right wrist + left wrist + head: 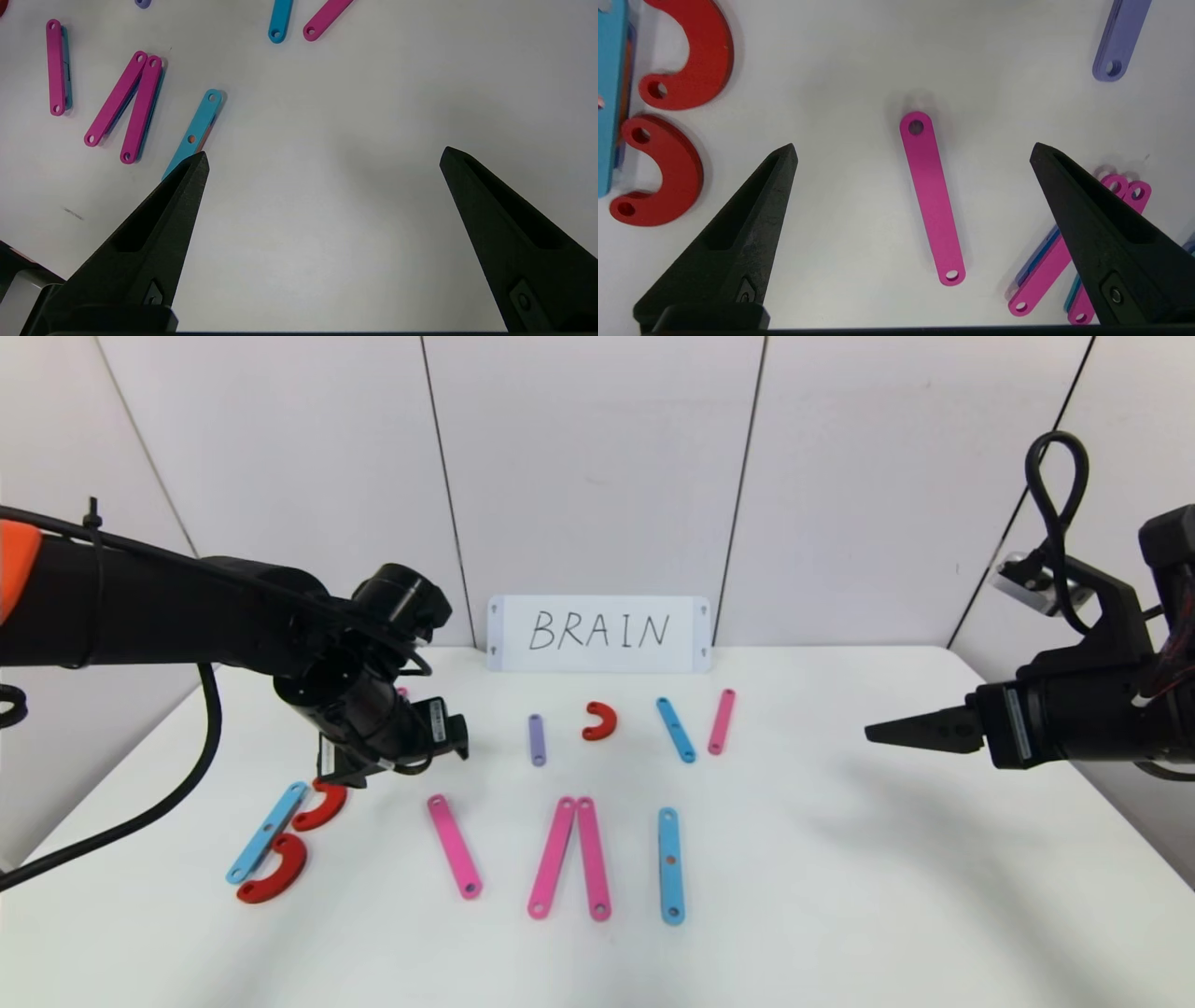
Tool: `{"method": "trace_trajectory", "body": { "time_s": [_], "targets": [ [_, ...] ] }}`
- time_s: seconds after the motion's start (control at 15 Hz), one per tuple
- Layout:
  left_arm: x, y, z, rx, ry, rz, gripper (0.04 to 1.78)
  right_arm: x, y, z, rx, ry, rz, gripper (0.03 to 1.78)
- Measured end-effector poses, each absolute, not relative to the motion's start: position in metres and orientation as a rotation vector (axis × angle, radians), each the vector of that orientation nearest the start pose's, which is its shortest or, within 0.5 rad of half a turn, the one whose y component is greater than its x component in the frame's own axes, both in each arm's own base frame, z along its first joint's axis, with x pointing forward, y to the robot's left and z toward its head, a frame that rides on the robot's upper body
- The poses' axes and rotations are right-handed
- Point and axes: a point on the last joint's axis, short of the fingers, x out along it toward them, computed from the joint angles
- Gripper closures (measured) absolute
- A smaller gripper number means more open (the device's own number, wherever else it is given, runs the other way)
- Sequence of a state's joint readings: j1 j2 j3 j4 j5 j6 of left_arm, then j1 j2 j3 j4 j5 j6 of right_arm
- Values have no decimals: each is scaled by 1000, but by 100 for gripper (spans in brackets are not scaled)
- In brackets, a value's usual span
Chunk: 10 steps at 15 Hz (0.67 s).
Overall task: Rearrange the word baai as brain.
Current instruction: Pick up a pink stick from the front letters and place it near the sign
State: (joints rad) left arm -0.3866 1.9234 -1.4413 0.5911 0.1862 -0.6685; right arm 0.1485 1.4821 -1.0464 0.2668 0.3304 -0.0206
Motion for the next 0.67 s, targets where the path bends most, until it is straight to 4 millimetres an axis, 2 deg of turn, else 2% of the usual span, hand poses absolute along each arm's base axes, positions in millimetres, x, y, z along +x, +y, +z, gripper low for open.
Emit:
{"method": "trace_trajectory", "body": {
  "time_s": [0.33, 0.67],
  "targets": [
    [296, -138, 165, -315, 1075, 169, 7, 237, 43, 227, 45, 704, 466, 8],
    [291, -149, 141, -281, 1055, 177, 7, 237, 43, 227, 45, 706, 466, 8]
  ]
}}
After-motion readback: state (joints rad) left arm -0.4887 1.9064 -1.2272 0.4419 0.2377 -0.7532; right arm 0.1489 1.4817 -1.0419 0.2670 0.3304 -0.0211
